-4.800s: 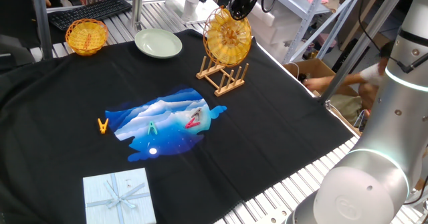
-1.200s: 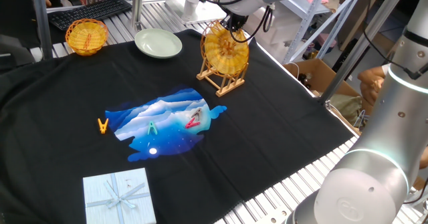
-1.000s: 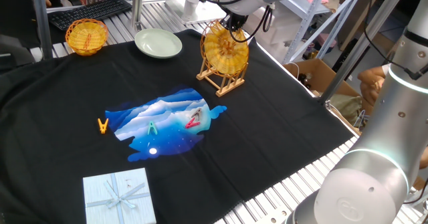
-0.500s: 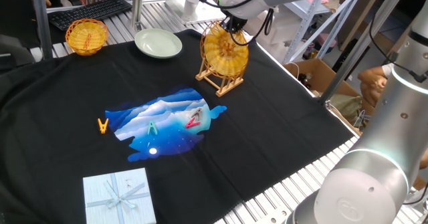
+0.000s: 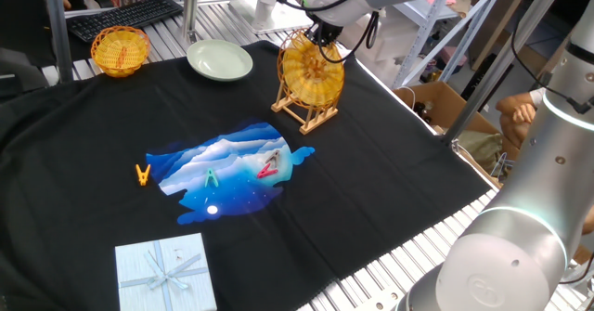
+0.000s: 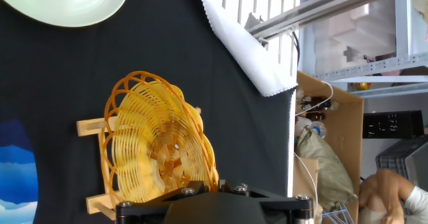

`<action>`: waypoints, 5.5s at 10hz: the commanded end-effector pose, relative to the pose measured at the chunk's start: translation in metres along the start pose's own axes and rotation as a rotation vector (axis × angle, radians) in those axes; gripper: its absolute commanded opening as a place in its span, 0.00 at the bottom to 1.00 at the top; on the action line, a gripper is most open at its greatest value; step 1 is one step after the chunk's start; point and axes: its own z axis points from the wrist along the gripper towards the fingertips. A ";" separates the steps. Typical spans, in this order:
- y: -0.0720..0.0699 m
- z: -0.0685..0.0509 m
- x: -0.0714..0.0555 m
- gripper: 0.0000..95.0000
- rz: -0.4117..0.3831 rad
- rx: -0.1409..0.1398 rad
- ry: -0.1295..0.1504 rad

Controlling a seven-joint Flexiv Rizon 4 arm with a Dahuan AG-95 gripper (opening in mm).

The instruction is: Put the dish on the dish rack

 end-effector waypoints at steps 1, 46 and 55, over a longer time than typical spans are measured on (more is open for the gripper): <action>0.000 0.000 0.000 0.00 0.006 -0.003 0.002; 0.008 0.014 0.011 0.00 0.062 0.005 -0.107; 0.017 0.014 0.012 1.00 0.226 -0.166 -0.027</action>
